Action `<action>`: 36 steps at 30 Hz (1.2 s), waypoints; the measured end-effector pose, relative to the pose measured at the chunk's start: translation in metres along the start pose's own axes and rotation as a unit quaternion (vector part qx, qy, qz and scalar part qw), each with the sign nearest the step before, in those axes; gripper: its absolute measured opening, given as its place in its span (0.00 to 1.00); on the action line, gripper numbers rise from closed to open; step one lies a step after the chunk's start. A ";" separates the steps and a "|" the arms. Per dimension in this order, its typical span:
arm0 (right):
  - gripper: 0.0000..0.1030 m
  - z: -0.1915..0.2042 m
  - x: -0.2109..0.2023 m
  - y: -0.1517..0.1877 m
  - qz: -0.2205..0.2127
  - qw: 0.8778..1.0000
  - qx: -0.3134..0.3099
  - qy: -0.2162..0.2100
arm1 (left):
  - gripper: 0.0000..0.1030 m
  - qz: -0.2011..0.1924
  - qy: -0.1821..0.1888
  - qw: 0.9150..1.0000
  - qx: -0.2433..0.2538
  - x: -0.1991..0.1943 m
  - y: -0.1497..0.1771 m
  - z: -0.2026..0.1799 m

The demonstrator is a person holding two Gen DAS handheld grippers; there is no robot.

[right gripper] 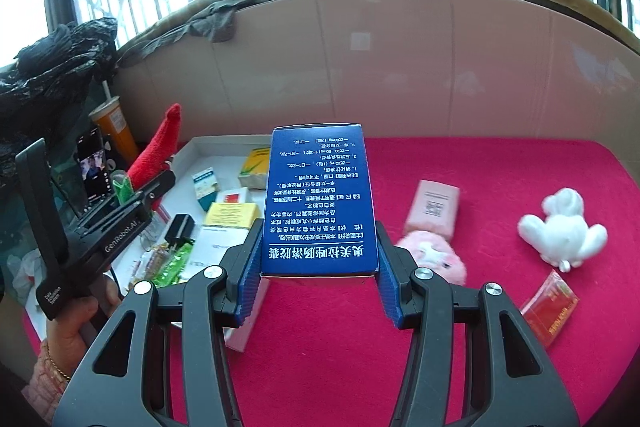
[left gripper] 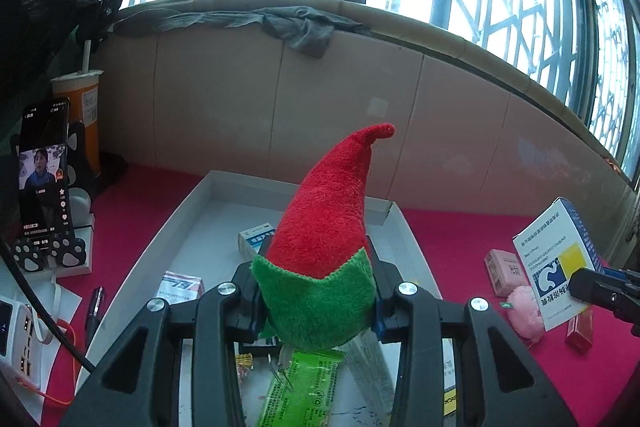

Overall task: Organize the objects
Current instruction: 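Carry the elf hat plush and blue-white box over the white tray with both grippers, then lower both items into the tray and open both grippers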

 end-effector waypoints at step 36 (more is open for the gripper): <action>0.49 0.098 0.128 -0.025 0.073 0.996 -0.045 -0.032 | 0.40 0.060 -0.004 0.995 -0.081 0.021 0.013 0.042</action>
Point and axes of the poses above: each gripper's, at about its wrist camera, not at the fingertips, and x roughly the way its jaws point, z to its left, y to its underside, the point moved 7 cm from there along x, roughly the way its jaws point
